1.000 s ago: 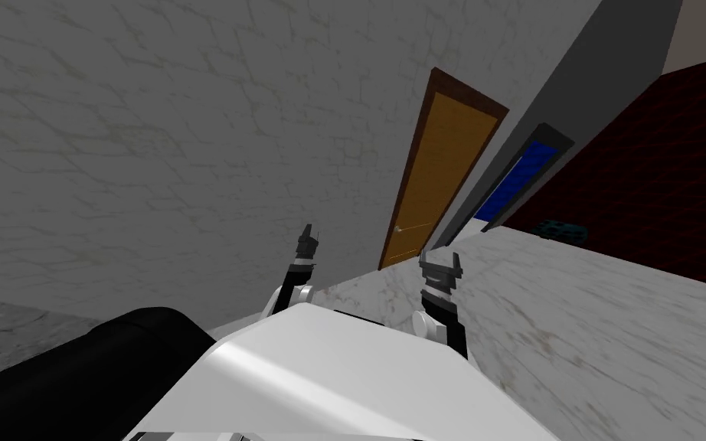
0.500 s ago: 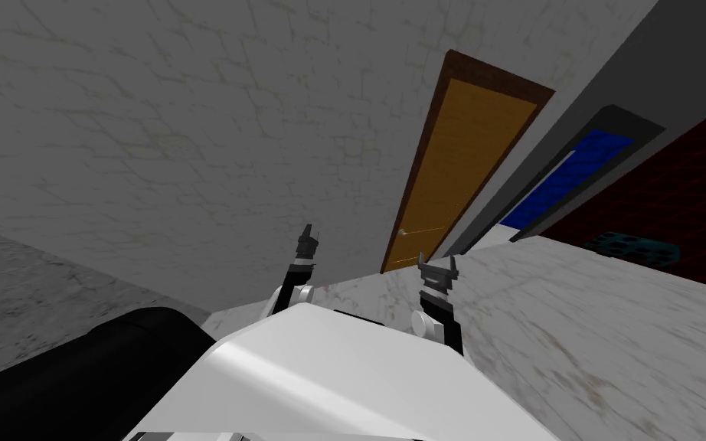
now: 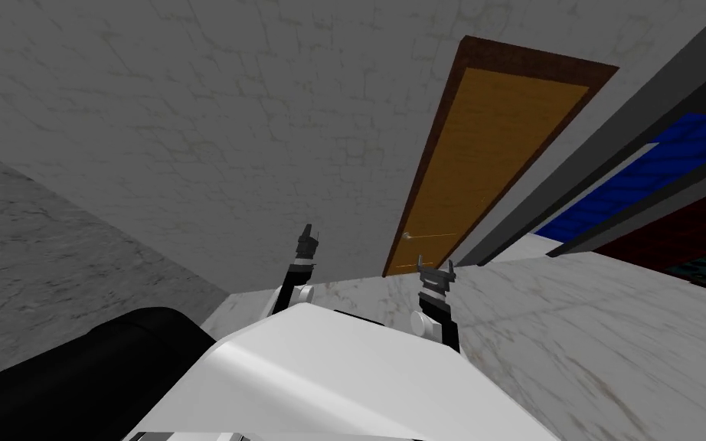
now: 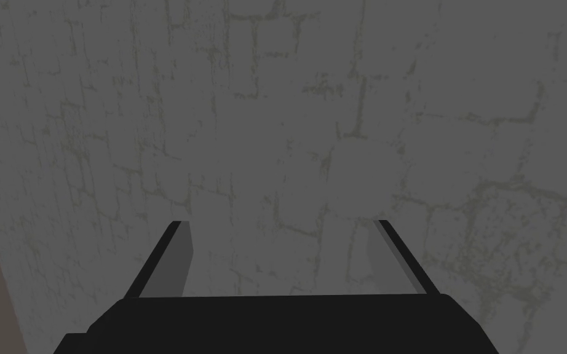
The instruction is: Pull the door open
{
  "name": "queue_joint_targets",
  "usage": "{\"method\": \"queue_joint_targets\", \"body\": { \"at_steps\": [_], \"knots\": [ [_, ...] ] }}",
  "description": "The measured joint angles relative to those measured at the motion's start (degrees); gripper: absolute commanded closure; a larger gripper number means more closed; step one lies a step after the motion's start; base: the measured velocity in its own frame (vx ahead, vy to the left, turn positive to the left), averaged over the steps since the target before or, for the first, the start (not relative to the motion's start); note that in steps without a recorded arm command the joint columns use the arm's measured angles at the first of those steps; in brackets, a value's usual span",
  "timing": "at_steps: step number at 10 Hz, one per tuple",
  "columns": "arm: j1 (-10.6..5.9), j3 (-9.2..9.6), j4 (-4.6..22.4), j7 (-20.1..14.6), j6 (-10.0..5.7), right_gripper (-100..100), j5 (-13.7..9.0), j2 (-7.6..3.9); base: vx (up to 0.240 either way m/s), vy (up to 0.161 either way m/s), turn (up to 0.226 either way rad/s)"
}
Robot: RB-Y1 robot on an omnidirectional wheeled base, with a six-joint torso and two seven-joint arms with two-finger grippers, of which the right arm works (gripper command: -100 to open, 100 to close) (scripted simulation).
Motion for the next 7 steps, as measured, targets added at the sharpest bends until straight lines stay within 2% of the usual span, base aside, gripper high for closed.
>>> {"method": "queue_joint_targets", "body": {
  "at_steps": [3, 5, 7],
  "knots": [
    [-1.39, -0.28, 3.72, -2.35, -0.63, -100, -1.95, -0.40, 0.013, -0.135, 0.199],
    [-1.77, -0.26, 6.28, -4.35, -1.28, -100, -3.54, -0.63, 0.020, -0.195, 0.317],
    [-3.12, -0.49, 9.46, -6.30, -1.77, -100, -5.13, -0.85, -0.001, -0.160, 0.207]
  ]
}}
